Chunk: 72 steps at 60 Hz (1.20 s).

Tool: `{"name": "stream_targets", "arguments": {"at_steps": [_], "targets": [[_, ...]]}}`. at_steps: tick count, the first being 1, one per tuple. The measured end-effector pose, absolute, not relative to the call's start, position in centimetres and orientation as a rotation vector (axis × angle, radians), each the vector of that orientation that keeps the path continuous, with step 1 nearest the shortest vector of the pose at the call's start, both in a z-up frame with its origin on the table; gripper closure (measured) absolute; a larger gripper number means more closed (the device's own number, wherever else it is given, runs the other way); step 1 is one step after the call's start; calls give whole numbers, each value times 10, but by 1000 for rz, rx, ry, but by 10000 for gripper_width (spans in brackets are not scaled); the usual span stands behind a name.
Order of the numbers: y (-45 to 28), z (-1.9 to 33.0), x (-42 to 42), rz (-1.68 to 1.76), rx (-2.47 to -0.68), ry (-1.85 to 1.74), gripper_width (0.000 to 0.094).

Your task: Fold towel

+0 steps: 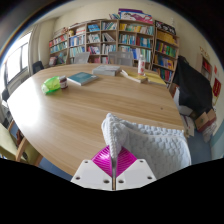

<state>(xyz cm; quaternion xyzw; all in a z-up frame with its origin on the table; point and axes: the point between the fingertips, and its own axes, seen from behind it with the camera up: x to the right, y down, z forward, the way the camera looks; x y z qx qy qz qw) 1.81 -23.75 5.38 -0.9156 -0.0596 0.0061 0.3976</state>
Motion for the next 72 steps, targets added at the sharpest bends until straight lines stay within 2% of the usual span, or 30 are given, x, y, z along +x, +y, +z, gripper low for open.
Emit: {"name": "stream_targets", "arguments": {"at_steps": [6,13,16,27,33,36,40,42,44,46,47,50,55,63,72], "targets": [[-238,93,67,34,-2263,-48,907],[-240,115,146,-65,-2209,39,902],[-245,105,187,-154,-2214,30,900],[-266,25,255,-287,-2371,137,900],[-265,8,264,-329,-2388,117,892],[-267,11,264,-342,-2388,106,880],[-273,20,261,-316,-2420,130,755],[-272,32,263,-311,-2409,158,646],[-272,48,263,-318,-2390,183,468],[-279,55,270,-347,-2375,205,180],[-282,60,273,-364,-2369,215,70],[-291,77,277,-394,-2350,246,127],[-311,107,278,-416,-2319,329,89],[-352,140,235,-315,-2288,420,92],[-397,158,182,-157,-2281,501,89]]}}
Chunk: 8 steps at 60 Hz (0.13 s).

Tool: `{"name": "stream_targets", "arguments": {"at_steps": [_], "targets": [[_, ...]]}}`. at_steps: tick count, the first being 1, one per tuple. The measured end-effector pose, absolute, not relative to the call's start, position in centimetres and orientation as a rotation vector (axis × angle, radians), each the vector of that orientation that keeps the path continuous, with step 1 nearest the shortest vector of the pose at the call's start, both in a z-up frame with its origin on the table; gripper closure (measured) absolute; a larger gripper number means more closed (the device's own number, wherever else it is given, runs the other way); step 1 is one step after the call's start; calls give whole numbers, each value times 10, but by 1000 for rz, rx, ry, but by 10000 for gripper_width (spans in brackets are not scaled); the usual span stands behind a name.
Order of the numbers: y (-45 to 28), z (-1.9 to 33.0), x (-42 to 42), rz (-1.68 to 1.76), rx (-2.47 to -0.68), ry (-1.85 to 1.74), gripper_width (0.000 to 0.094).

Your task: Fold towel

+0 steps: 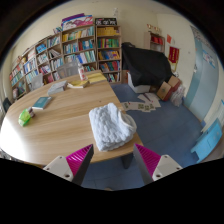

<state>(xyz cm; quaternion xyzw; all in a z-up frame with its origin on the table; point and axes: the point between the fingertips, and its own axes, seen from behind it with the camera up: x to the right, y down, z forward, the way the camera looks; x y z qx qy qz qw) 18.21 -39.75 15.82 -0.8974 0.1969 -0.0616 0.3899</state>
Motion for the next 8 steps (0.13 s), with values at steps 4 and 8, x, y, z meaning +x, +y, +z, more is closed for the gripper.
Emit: {"name": "stream_targets", "arguments": {"at_steps": [4,8], "targets": [[-413,159,166,-80,-2284,555,93],[-424,158,164,-25,-2282,606,94]]}}
